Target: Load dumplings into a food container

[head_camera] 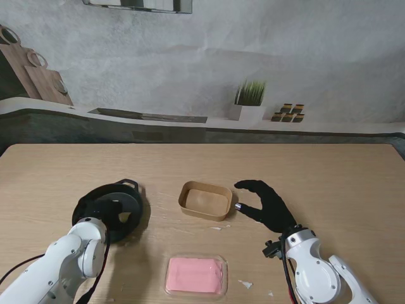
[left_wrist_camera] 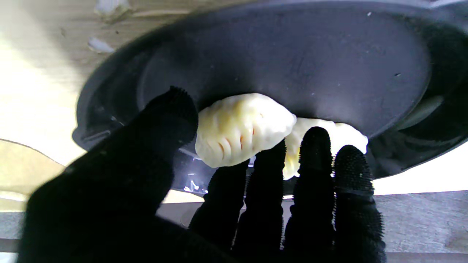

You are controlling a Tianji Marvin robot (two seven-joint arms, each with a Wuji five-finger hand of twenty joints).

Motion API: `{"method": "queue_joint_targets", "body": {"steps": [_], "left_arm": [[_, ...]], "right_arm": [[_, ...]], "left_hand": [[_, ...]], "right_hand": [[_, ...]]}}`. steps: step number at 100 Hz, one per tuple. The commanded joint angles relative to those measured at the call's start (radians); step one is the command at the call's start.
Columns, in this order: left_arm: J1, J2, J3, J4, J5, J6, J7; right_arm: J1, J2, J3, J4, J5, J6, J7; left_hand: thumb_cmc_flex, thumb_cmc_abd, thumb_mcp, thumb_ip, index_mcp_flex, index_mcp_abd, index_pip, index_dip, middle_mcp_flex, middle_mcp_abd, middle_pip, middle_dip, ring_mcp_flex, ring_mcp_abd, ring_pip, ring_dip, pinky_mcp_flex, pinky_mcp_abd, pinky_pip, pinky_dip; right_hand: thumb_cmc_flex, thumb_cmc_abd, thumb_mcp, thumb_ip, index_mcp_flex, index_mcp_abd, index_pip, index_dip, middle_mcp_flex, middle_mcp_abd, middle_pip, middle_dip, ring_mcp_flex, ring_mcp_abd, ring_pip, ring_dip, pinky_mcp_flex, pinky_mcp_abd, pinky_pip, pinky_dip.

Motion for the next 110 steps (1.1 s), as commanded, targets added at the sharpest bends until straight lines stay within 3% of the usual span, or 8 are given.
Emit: {"method": "queue_joint_targets", "body": {"steps": [1, 20, 44, 57, 69, 81, 93, 110], "left_arm": [[-0.001, 0.001, 0.009, 0.011, 0.012, -0.007, -0.02], [-0.016, 0.003, 0.037, 0.045, 0.035, -0.018, -0.008], [-0.04, 0.008, 0.072, 0.079, 0.056, -0.023, -0.019], [-0.051, 0.009, 0.089, 0.1, 0.068, -0.026, -0.006], [-0.06, 0.009, 0.102, 0.115, 0.065, -0.017, 0.003], [-0.067, 0.009, 0.114, 0.129, 0.063, -0.009, 0.014], [-0.073, 0.006, 0.127, 0.14, 0.053, 0.012, 0.04], [-0.073, 0.003, 0.131, 0.145, 0.043, 0.018, 0.063]], "right_arm": [[-0.009, -0.008, 0.0, -0.008, -0.001, -0.005, 0.01], [-0.011, -0.005, 0.006, -0.01, 0.004, -0.009, 0.023], [-0.016, -0.007, 0.017, -0.011, 0.008, -0.021, 0.018], [-0.017, -0.007, 0.019, -0.012, 0.008, -0.023, 0.017], [-0.017, -0.007, 0.019, -0.012, 0.009, -0.023, 0.017], [-0.018, -0.008, 0.02, -0.013, 0.012, -0.021, 0.016], [-0.02, -0.009, 0.02, -0.017, 0.025, -0.017, 0.017], [-0.022, -0.011, 0.019, -0.021, 0.036, -0.009, 0.013]], "left_hand": [[0.01, -0.033, 0.037, -0.018, -0.028, -0.02, 0.04, 0.025, -0.03, -0.027, 0.018, 0.022, -0.01, -0.003, 0.033, 0.019, -0.005, -0.015, 0.047, -0.004], [0.024, -0.047, 0.072, -0.019, -0.049, -0.046, 0.143, 0.107, -0.019, -0.051, 0.076, 0.084, 0.025, -0.015, 0.092, 0.061, 0.019, -0.014, 0.072, 0.006], [0.06, -0.047, 0.108, -0.024, -0.041, -0.062, 0.197, 0.151, 0.007, -0.062, 0.1, 0.111, 0.073, -0.026, 0.134, 0.088, 0.058, -0.012, 0.102, 0.019], [0.098, -0.069, 0.101, -0.056, -0.034, -0.077, 0.231, 0.168, 0.03, -0.065, 0.116, 0.125, 0.115, -0.032, 0.163, 0.102, 0.096, -0.009, 0.128, 0.029], [0.162, -0.096, 0.088, -0.086, -0.026, -0.095, 0.292, 0.174, 0.078, -0.067, 0.095, 0.241, 0.158, -0.04, 0.185, 0.111, 0.136, -0.004, 0.144, 0.031], [0.212, -0.123, 0.084, -0.093, -0.013, -0.109, 0.351, 0.188, 0.139, -0.068, 0.073, 0.319, 0.199, -0.057, 0.205, 0.116, 0.177, 0.0, 0.147, 0.023], [0.264, -0.145, 0.048, -0.085, 0.0, -0.119, 0.427, 0.206, 0.22, -0.067, 0.027, 0.429, 0.247, -0.071, 0.228, 0.131, 0.228, 0.006, 0.142, -0.002], [0.289, -0.151, 0.056, -0.079, 0.053, -0.144, 0.481, 0.216, 0.3, -0.067, 0.026, 0.447, 0.326, -0.064, 0.236, 0.136, 0.3, 0.027, 0.155, -0.013]], "right_hand": [[-0.009, -0.006, 0.006, 0.061, 0.003, -0.019, 0.004, -0.005, -0.026, 0.0, 0.024, 0.003, -0.027, -0.003, 0.006, 0.009, 0.006, -0.017, 0.001, 0.015], [0.014, -0.027, 0.085, 0.081, 0.011, -0.021, 0.005, -0.003, -0.023, -0.002, 0.024, 0.003, -0.023, -0.005, 0.006, 0.01, 0.01, -0.017, 0.002, 0.015], [0.008, -0.029, 0.09, 0.078, 0.012, -0.022, 0.004, -0.003, -0.019, 0.0, 0.025, 0.003, -0.018, -0.003, 0.007, 0.01, 0.013, -0.013, 0.002, 0.015], [0.006, -0.027, 0.085, 0.076, 0.011, -0.023, 0.003, -0.003, -0.016, 0.001, 0.024, 0.003, -0.016, -0.002, 0.006, 0.01, 0.015, -0.011, 0.003, 0.015], [0.004, -0.025, 0.078, 0.074, 0.011, -0.023, 0.003, -0.003, -0.014, -0.001, 0.023, 0.002, -0.014, -0.002, 0.005, 0.009, 0.015, -0.011, 0.003, 0.015], [0.001, -0.02, 0.072, 0.072, 0.012, -0.023, 0.003, -0.003, -0.012, 0.002, 0.022, 0.002, -0.015, -0.001, 0.004, 0.009, 0.015, -0.011, 0.003, 0.015], [0.001, -0.014, 0.07, 0.071, 0.011, -0.023, 0.003, -0.003, -0.011, 0.002, 0.02, 0.002, -0.014, -0.001, 0.004, 0.009, 0.016, -0.011, 0.003, 0.015], [0.0, -0.012, 0.07, 0.069, 0.014, -0.022, 0.004, -0.002, -0.007, 0.002, 0.02, 0.002, -0.011, -0.001, 0.005, 0.01, 0.017, -0.009, 0.004, 0.016]]}}
